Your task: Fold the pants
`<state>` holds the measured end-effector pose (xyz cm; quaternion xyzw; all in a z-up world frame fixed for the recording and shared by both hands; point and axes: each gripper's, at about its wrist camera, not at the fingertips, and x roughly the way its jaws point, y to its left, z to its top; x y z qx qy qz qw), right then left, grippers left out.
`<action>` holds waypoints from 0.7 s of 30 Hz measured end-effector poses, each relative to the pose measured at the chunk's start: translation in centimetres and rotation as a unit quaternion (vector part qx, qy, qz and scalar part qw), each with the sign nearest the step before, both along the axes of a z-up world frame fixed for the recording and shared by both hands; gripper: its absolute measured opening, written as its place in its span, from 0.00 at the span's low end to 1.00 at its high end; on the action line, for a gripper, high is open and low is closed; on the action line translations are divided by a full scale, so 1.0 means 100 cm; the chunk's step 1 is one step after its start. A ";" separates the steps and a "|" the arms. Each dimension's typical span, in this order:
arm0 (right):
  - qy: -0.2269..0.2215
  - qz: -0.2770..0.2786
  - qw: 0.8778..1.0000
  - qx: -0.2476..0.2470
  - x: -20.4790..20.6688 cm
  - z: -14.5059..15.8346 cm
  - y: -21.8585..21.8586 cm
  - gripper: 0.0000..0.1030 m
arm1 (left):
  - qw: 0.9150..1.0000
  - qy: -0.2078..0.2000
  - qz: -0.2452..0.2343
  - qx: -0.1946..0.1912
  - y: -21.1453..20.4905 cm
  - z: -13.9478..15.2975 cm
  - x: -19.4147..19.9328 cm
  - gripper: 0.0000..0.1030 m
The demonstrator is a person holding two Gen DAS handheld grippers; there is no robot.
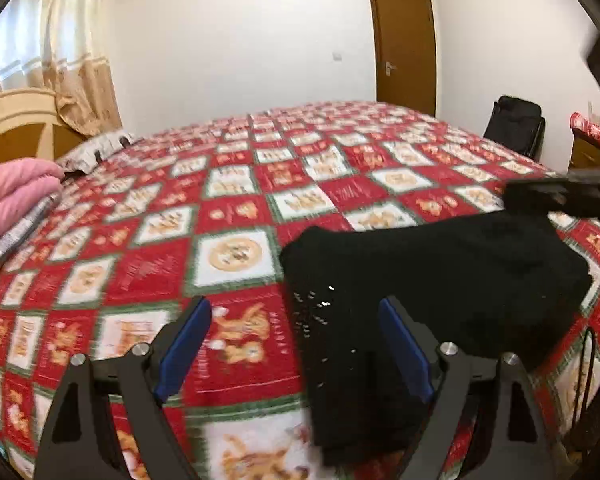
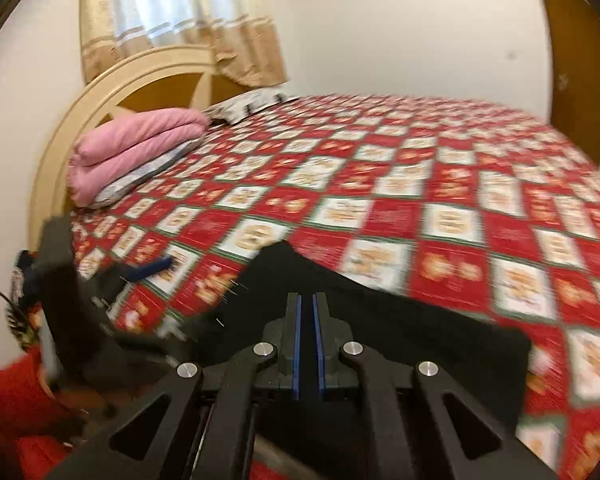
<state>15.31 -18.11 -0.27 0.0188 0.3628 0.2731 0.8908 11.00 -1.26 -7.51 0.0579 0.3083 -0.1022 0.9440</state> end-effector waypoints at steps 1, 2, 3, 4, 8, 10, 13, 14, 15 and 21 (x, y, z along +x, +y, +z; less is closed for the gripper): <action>0.015 0.013 1.000 0.009 0.014 -0.005 0.012 0.06 | 1.000 0.013 -0.002 -0.001 -0.001 -0.007 0.001 0.84; 0.022 0.023 0.999 0.008 0.024 -0.010 0.023 0.06 | 0.999 0.038 -0.003 -0.007 0.000 -0.022 0.001 0.84; 0.026 0.032 0.999 0.005 0.027 -0.014 0.032 0.06 | 0.999 0.050 -0.002 -0.017 0.001 -0.030 -0.002 0.82; 0.036 0.044 0.998 0.000 0.036 -0.021 0.042 0.06 | 0.998 0.050 0.004 -0.048 0.007 -0.037 -0.010 0.82; 0.122 0.063 0.990 -0.037 0.080 -0.075 0.093 0.06 | 0.999 0.031 0.001 -0.038 0.006 -0.040 -0.028 0.80; 0.125 0.043 0.991 -0.011 0.096 -0.085 0.103 0.06 | 0.998 0.034 0.003 -0.048 0.009 -0.041 -0.028 0.79; 0.144 0.030 0.989 0.019 0.121 -0.096 0.109 0.06 | 0.999 0.032 0.006 -0.044 0.008 -0.040 -0.032 0.79; 0.153 0.025 0.987 0.039 0.125 -0.098 0.106 0.06 | 0.998 0.032 0.006 -0.044 0.007 -0.039 -0.032 0.79; 0.157 0.024 0.986 0.051 0.125 -0.097 0.101 0.06 | 0.998 0.031 0.005 -0.045 0.007 -0.039 -0.033 0.79; 0.087 0.020 0.988 0.123 0.069 -0.046 0.047 0.06 | 0.998 0.032 0.003 -0.045 0.006 -0.038 -0.033 0.80</action>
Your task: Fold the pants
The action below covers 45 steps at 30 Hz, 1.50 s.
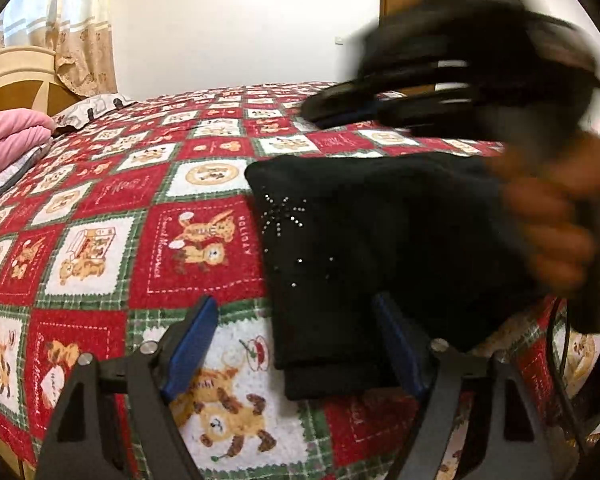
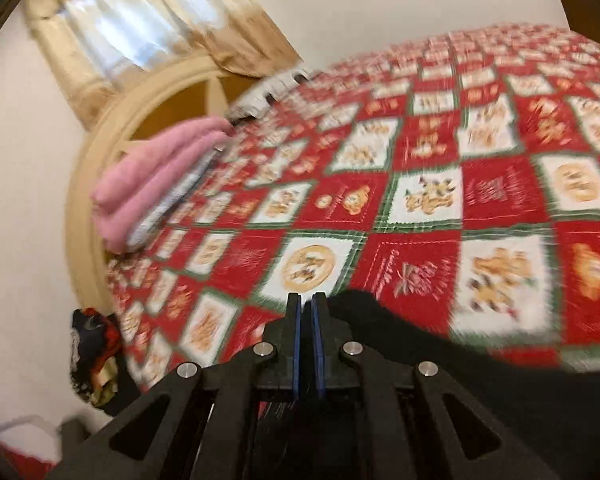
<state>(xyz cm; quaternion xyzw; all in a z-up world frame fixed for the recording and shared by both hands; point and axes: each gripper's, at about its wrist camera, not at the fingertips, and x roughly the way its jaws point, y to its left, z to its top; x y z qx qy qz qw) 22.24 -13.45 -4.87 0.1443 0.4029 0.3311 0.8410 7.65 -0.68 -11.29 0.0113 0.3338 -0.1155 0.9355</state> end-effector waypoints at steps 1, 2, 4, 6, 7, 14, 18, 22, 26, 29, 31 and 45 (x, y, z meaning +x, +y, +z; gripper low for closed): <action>-0.011 -0.003 1.000 -0.021 -0.011 0.006 -0.007 0.06 | 1.000 0.002 0.000 -0.003 0.001 0.000 0.000 0.80; -0.035 -0.015 0.997 -0.069 -0.031 0.011 -0.021 0.06 | 1.000 0.005 0.000 -0.006 0.002 0.000 0.001 0.80; -0.063 -0.031 0.990 -0.119 -0.056 0.015 -0.043 0.06 | 1.000 0.006 0.002 -0.004 0.001 0.000 0.001 0.80; -0.073 -0.062 0.983 -0.158 -0.083 0.013 -0.077 0.06 | 1.000 0.007 0.004 -0.002 0.001 0.000 0.001 0.81; -0.068 -0.078 0.981 -0.161 -0.095 0.010 -0.098 0.06 | 1.000 0.008 0.004 -0.002 0.001 0.000 0.002 0.81; 0.009 -0.178 0.982 -0.063 -0.156 -0.022 -0.216 0.06 | 1.000 0.022 0.013 0.001 -0.001 0.002 0.009 0.82; -0.018 -0.218 0.975 -0.042 -0.159 -0.002 -0.229 0.06 | 0.999 0.033 0.017 0.003 -0.001 0.005 0.010 0.82; -0.032 -0.232 0.971 -0.037 -0.142 0.012 -0.223 0.07 | 0.999 0.041 0.020 -0.004 0.004 0.014 0.010 0.82; -0.020 -0.252 0.968 0.013 -0.130 0.007 -0.222 0.48 | 0.999 0.020 0.027 0.009 0.008 0.030 0.012 0.82; -0.018 -0.253 0.967 0.001 -0.130 0.001 -0.210 0.62 | 0.999 0.017 0.037 0.032 0.008 0.034 0.018 0.82; -0.012 -0.244 0.970 -0.010 -0.129 -0.001 -0.203 0.62 | 0.998 0.017 0.045 0.041 0.008 0.034 0.021 0.82; 0.022 -0.289 0.956 -0.034 -0.106 -0.016 -0.214 0.62 | 0.998 0.041 0.041 0.006 0.007 0.039 0.034 0.85</action>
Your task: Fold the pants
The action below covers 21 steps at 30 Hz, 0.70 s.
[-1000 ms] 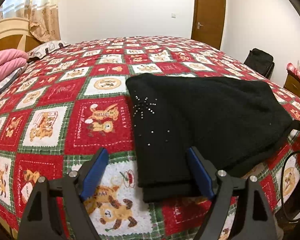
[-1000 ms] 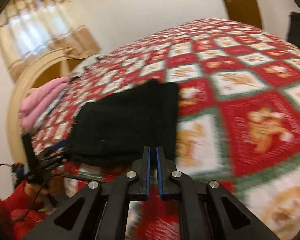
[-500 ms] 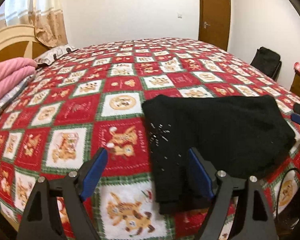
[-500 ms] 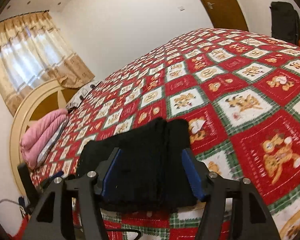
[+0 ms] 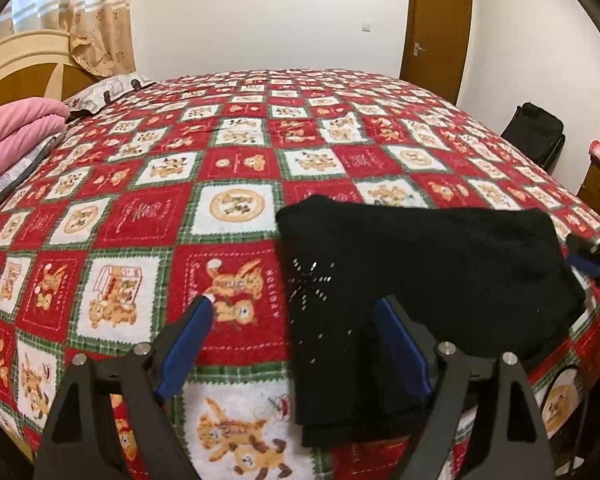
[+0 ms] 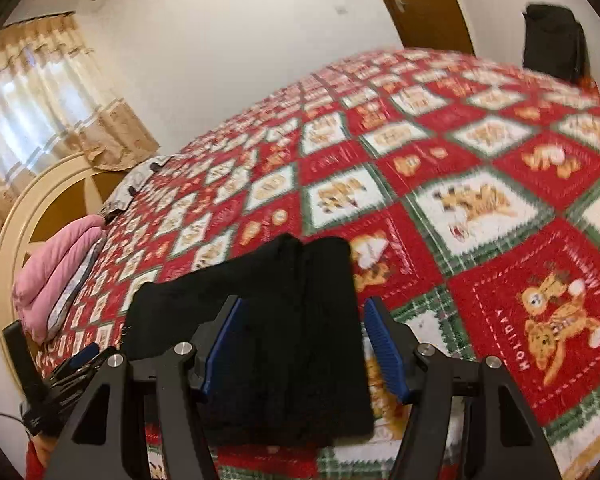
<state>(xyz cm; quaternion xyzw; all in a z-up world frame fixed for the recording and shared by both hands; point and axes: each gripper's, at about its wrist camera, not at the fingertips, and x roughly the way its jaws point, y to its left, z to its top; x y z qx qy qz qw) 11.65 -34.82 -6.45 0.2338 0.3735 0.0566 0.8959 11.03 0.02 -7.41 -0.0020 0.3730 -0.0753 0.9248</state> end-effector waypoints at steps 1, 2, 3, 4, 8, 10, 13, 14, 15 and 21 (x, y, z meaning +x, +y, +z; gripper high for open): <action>0.010 -0.004 1.000 0.015 0.001 -0.006 -0.003 0.62 | 1.000 -0.003 0.000 0.004 -0.001 0.001 0.000 0.85; 0.014 -0.004 1.000 0.024 0.002 -0.009 -0.005 0.62 | 1.000 -0.005 -0.001 0.007 -0.002 0.002 0.001 0.85; 0.014 -0.003 1.000 0.024 0.000 -0.011 -0.005 0.62 | 1.000 -0.006 -0.003 0.009 -0.003 0.001 0.001 0.85; 0.010 0.001 1.000 0.016 -0.001 -0.011 -0.004 0.62 | 1.000 -0.005 -0.003 0.010 -0.003 0.000 0.002 0.86; 0.004 -0.002 1.000 0.001 -0.003 -0.008 -0.006 0.62 | 1.000 0.003 -0.002 -0.002 0.001 -0.002 0.011 0.86; 0.001 -0.008 1.000 0.003 -0.003 -0.010 -0.010 0.62 | 1.000 0.004 0.004 -0.019 0.003 -0.001 0.018 0.87; 0.008 0.002 1.000 -0.008 -0.001 -0.015 -0.006 0.67 | 0.998 0.027 0.015 -0.058 0.007 -0.007 0.035 0.94; 0.006 0.015 1.000 -0.020 -0.001 -0.015 0.000 0.74 | 0.997 0.040 0.017 -0.068 0.007 -0.010 0.039 0.94; 0.002 0.027 0.999 -0.034 -0.001 -0.015 0.008 0.77 | 0.995 0.060 0.016 -0.081 0.008 -0.017 0.043 0.94; 0.014 0.045 0.997 -0.068 -0.007 -0.021 0.039 0.80 | 0.998 0.049 -0.001 -0.041 -0.006 -0.029 0.025 0.99</action>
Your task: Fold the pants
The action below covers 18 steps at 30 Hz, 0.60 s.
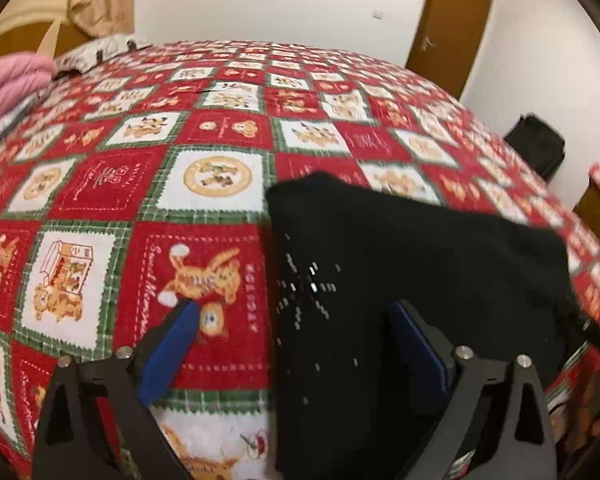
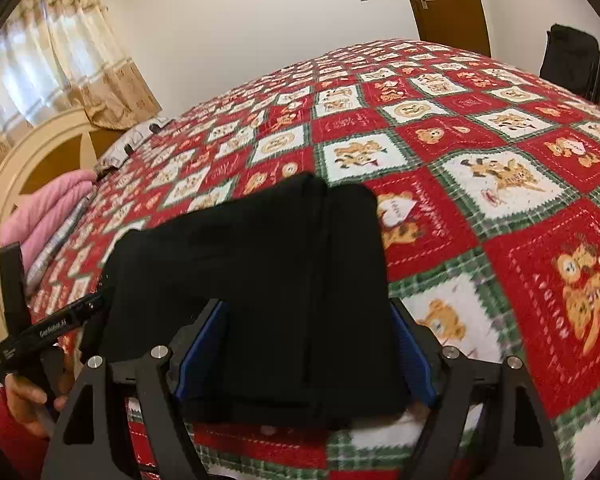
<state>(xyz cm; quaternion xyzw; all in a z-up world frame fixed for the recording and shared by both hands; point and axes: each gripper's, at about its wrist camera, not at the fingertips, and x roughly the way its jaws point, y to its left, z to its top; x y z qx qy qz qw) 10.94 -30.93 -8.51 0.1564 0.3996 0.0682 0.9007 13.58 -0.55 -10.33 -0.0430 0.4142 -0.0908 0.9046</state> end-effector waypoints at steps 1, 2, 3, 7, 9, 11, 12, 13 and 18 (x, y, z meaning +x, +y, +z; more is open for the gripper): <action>0.004 0.004 1.000 0.007 -0.001 0.001 0.003 0.80 | 1.000 -0.002 -0.003 0.004 -0.002 0.000 -0.002 1.00; 0.005 0.007 1.000 0.019 -0.001 0.001 0.004 0.80 | 1.000 -0.002 -0.002 0.005 -0.003 -0.001 -0.004 1.00; 0.006 0.013 0.999 0.041 -0.002 0.002 0.006 0.80 | 1.000 0.001 -0.001 0.000 -0.004 0.000 -0.004 1.00; 0.016 0.021 0.993 0.115 -0.001 -0.001 -0.001 0.79 | 0.999 0.018 -0.010 -0.040 0.001 0.003 -0.002 1.00; 0.016 0.020 0.991 0.129 -0.001 -0.004 -0.005 0.77 | 0.998 0.020 -0.022 -0.057 0.001 0.003 -0.004 1.00; 0.017 0.018 0.993 0.118 -0.002 -0.005 -0.003 0.71 | 0.998 0.012 -0.034 -0.060 -0.001 0.001 -0.007 0.99; 0.019 0.013 0.995 0.100 -0.002 -0.005 0.000 0.63 | 0.998 0.007 -0.035 -0.056 -0.003 0.001 -0.009 0.98; 0.018 0.008 0.997 0.077 -0.003 -0.005 0.004 0.59 | 0.998 0.004 -0.035 -0.054 -0.005 0.000 -0.009 0.96; 0.016 0.010 1.000 0.020 -0.004 -0.006 0.014 0.55 | 0.998 0.008 -0.045 -0.053 -0.015 0.005 -0.009 0.74</action>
